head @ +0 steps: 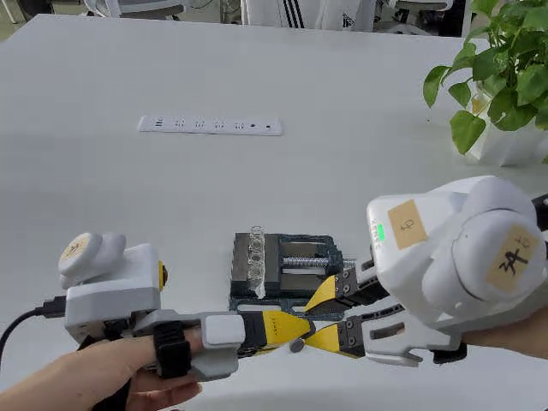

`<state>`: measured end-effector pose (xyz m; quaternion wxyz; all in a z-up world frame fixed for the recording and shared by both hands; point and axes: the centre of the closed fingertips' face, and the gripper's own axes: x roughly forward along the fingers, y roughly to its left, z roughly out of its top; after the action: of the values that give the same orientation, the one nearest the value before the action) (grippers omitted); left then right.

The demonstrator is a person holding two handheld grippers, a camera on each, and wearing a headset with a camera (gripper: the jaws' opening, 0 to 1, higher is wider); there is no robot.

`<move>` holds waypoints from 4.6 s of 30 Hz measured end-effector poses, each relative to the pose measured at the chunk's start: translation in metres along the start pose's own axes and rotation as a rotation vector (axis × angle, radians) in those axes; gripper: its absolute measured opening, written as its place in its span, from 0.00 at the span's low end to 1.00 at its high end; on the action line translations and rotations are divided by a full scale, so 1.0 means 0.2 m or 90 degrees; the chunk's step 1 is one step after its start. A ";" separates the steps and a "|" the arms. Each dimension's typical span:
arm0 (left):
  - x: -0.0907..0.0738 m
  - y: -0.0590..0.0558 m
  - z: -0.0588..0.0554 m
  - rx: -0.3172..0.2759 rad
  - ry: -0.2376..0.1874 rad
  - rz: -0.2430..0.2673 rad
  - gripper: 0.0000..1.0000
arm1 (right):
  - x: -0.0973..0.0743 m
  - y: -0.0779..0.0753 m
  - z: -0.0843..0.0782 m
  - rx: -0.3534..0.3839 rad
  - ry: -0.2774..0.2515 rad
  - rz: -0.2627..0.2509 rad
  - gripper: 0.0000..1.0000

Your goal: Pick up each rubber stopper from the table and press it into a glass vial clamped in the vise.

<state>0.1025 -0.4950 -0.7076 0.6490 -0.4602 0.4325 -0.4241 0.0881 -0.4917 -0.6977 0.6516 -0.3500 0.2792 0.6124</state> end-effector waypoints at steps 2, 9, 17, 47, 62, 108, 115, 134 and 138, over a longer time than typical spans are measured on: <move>0.01 0.00 0.00 -0.001 0.000 0.002 0.06 | 0.00 0.00 -0.01 0.000 0.003 -0.001 0.09; 0.02 0.01 0.00 -0.011 -0.001 0.010 0.06 | 0.00 0.00 -0.02 -0.012 0.017 -0.009 0.08; 0.04 0.02 -0.01 -0.015 0.000 0.027 0.05 | 0.01 -0.01 -0.04 -0.030 0.045 -0.009 0.08; 0.06 0.02 -0.01 0.074 0.005 0.056 0.09 | 0.03 -0.02 -0.08 -0.004 0.075 0.000 0.06; -0.02 0.02 0.03 0.303 0.015 0.077 0.62 | 0.03 -0.04 -0.11 0.012 0.075 -0.002 0.06; -0.28 0.37 0.21 0.660 -0.001 0.339 0.99 | 0.10 -0.33 -0.14 0.036 0.111 0.035 0.05; -0.29 0.37 0.23 0.689 0.002 0.353 0.99 | 0.13 -0.44 -0.09 0.023 0.114 0.042 0.05; -0.35 0.42 0.26 0.702 -0.002 0.375 0.99 | 0.23 -0.66 0.01 -0.053 0.141 0.057 0.05; -0.35 0.42 0.26 0.704 -0.001 0.380 0.99 | 0.26 -0.71 0.01 -0.057 0.151 0.064 0.05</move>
<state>0.1469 -0.3978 -0.7668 0.8820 0.0836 0.2584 -0.3852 0.2341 -0.4592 -0.7204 0.5665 -0.4339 0.3438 0.6104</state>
